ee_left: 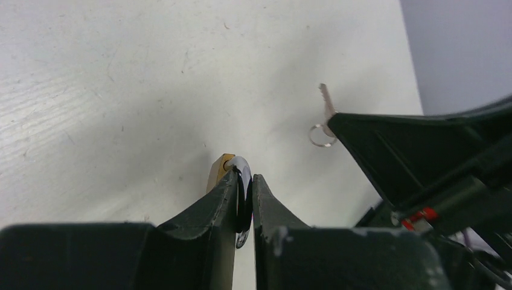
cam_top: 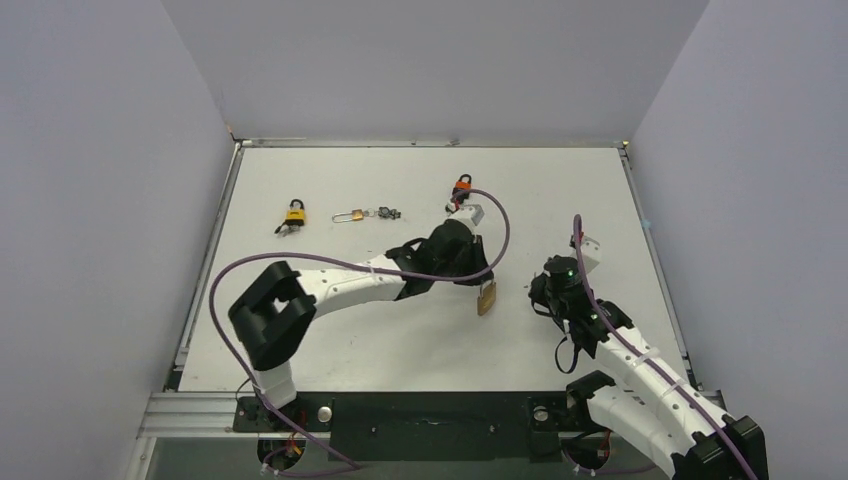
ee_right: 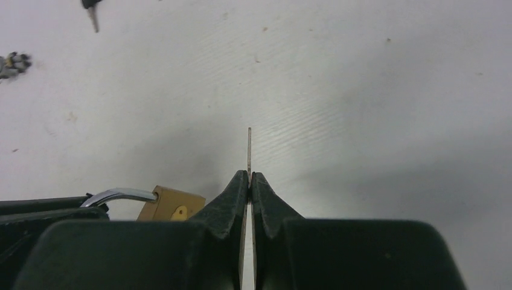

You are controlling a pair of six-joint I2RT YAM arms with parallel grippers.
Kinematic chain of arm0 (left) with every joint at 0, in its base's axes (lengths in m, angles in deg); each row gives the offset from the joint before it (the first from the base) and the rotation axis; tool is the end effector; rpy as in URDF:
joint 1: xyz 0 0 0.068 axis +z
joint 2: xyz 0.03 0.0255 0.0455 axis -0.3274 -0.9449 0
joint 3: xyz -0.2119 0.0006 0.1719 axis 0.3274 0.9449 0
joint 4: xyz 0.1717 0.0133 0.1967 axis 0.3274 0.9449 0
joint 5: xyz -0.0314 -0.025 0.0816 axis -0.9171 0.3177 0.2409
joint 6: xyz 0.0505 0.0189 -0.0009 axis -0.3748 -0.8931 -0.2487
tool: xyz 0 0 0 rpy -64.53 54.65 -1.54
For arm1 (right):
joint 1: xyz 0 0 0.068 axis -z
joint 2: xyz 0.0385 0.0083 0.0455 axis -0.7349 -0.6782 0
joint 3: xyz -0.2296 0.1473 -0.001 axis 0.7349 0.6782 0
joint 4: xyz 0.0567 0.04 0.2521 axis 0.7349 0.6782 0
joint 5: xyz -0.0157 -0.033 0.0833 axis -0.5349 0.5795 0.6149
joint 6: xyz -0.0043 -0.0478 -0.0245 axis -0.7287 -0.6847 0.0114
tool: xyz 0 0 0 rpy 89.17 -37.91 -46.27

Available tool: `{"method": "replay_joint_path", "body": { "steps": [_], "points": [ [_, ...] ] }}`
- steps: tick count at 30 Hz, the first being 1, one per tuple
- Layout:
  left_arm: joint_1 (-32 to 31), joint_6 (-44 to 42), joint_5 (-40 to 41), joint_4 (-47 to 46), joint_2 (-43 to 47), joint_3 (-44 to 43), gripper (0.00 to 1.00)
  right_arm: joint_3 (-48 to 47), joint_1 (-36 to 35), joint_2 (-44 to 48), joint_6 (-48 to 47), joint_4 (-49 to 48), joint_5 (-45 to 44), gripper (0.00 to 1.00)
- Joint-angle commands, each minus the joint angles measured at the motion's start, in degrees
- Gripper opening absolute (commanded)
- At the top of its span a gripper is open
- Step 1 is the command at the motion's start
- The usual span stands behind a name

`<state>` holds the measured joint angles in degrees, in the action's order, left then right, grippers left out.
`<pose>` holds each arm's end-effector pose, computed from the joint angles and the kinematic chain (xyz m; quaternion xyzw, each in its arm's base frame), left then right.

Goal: Lock with the key
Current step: Place the lock at the center of the board.

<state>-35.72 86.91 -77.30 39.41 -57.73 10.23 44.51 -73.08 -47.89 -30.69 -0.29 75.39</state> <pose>0.2256 -0.3225 0.2453 0.0918 0.8667 -0.3826 0.3065 0.1630 0.0693 0.2192 0.2015 0.8786 0.1547 0.4044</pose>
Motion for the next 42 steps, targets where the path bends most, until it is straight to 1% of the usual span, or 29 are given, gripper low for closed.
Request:
{"method": "replay_joint_path", "body": {
  "steps": [1,3,5,8,12,18,19,20,21,22,23,24,25,26,27,29,32,36,39,42],
  "points": [
    [-3.0,1.5,8.3,-8.8,-7.0,-10.0,0.0,2.6,3.0,0.6,3.8,0.3,-6.3,0.0],
    [-4.7,1.5,10.9,-9.0,-10.6,-11.7,0.0,4.3,5.1,0.9,3.8,-0.2,-5.5,0.0],
    [-6.4,2.0,11.7,-11.7,-13.2,-11.7,0.0,5.9,7.3,1.2,3.6,-1.1,-3.5,0.0],
    [-7.6,2.8,12.3,-14.9,-15.7,-12.5,0.0,8.1,10.0,1.8,3.6,-2.0,-2.4,0.0],
    [-8.5,2.4,12.9,-15.3,-18.5,-14.7,0.0,10.2,12.5,2.8,3.5,-2.8,-1.0,0.0],
    [-8.7,1.6,10.0,-17.6,-21.7,-16.8,0.0,11.6,15.4,3.0,3.4,-4.2,1.6,0.0],
    [-8.8,1.6,9.1,-17.5,-21.8,-17.1,0.0,11.6,15.7,3.0,3.2,-4.2,2.0,0.01],
    [-8.8,1.6,8.8,-17.6,-21.9,-17.2,0.02,11.6,15.9,3.0,3.1,-4.2,2.2,0.04],
    [-8.8,1.5,8.5,-17.5,-21.8,-17.2,0.1,11.5,16.2,3.1,3.1,-4.1,2.8,0.12],
    [-8.8,1.5,8.4,-17.4,-21.4,-17.1,0.14,11.5,16.2,3.4,3.0,-4.0,3.0,0.16],
    [-8.8,1.4,8.2,-17.3,-21.0,-17.1,0.24,11.3,16.4,3.7,3.1,-3.8,3.4,0.25],
    [-8.8,1.1,8.2,-17.3,-20.1,-16.9,0.3,11.1,16.5,4.3,3.1,-3.6,3.6,0.29],
    [-8.8,0.9,8.1,-16.9,-19.6,-16.9,0.39,10.6,16.5,4.7,3.1,-2.9,3.7,0.36],
    [-8.7,0.6,8.0,-16.6,-18.7,-17.0,0.43,10.2,16.5,5.3,3.1,-2.5,3.7,0.4],
    [-8.6,0.5,7.9,-15.8,-18.2,-17.0,0.5,9.2,16.5,5.9,3.0,-1.6,3.7,0.46],
    [-8.2,0.1,7.7,-14.3,-16.7,-17.2,0.56,7.4,16.5,6.6,2.4,-0.2,3.8,0.51],
    [-7.0,-0.9,7.5,-12.7,-13.6,-16.9,0.59,4.8,16.5,7.2,1.5,1.0,4.1,0.57],
    [-4.8,-2.7,9.1,-9.5,-8.5,-14.7,0.59,0.9,16.4,5.5,0.6,0.0,4.6,0.59],
    [-2.1,-2.0,7.5,-9.7,-4.5,-10.8,0.59,-0.6,16.3,1.7,0.5,-2.0,5.3,0.6],
    [1.1,-1.9,6.6,-9.0,-1.5,-7.8,0.59,-2.6,15.7,-2.2,0.3,-6.0,7.5,0.6]
  ]
}}
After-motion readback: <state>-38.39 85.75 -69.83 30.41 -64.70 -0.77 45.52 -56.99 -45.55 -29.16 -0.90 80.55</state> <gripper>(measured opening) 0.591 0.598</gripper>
